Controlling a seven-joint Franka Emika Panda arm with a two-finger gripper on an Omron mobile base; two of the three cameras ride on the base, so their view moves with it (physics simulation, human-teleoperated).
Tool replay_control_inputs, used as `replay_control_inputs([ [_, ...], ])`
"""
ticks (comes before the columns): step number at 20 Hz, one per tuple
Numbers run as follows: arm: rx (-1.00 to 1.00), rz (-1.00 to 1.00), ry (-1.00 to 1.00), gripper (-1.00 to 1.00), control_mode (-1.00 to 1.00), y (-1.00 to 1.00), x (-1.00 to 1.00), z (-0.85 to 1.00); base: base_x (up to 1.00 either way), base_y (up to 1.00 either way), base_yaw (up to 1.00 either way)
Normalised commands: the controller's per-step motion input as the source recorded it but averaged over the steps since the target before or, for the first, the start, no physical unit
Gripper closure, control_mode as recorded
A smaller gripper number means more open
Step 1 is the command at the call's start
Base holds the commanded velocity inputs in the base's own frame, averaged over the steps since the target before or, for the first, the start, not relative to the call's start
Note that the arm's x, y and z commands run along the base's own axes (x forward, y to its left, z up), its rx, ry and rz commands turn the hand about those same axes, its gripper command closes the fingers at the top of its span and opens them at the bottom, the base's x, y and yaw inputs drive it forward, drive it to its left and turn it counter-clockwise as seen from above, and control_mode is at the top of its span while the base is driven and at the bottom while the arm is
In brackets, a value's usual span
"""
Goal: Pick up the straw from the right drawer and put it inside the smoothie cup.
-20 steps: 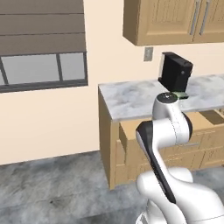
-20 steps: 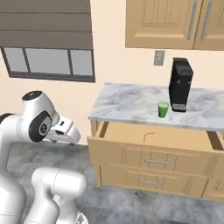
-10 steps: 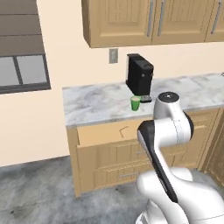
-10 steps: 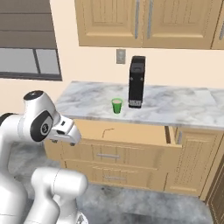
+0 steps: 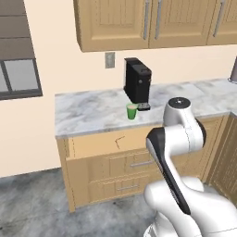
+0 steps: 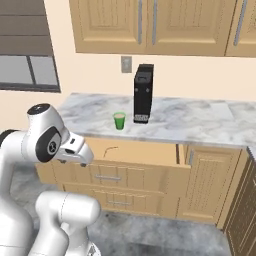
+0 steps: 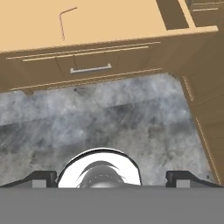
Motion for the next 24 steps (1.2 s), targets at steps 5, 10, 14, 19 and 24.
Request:
replay_control_inputs([
  [5, 0.00, 0.00, 0.00, -1.00, 1.00, 0.00, 0.00, 0.00, 0.48, 0.00, 0.00],
  [10, 0.00, 0.00, 0.00, -1.00, 1.00, 0.00, 0.00, 0.00, 0.46, 0.06, 0.00],
  [14, 0.00, 0.00, 0.00, -1.00, 1.00, 0.00, 0.00, 0.00, 0.16, 0.11, 0.00],
  [19, 0.00, 0.00, 0.00, -1.00, -1.00, 0.01, 0.16, -0.11, 0.00, 0.00, 0.00],
  [24, 0.04, 0.00, 0.03, -1.00, -1.00, 0.00, 0.42, -0.32, 0.00, 0.00, 0.00],
])
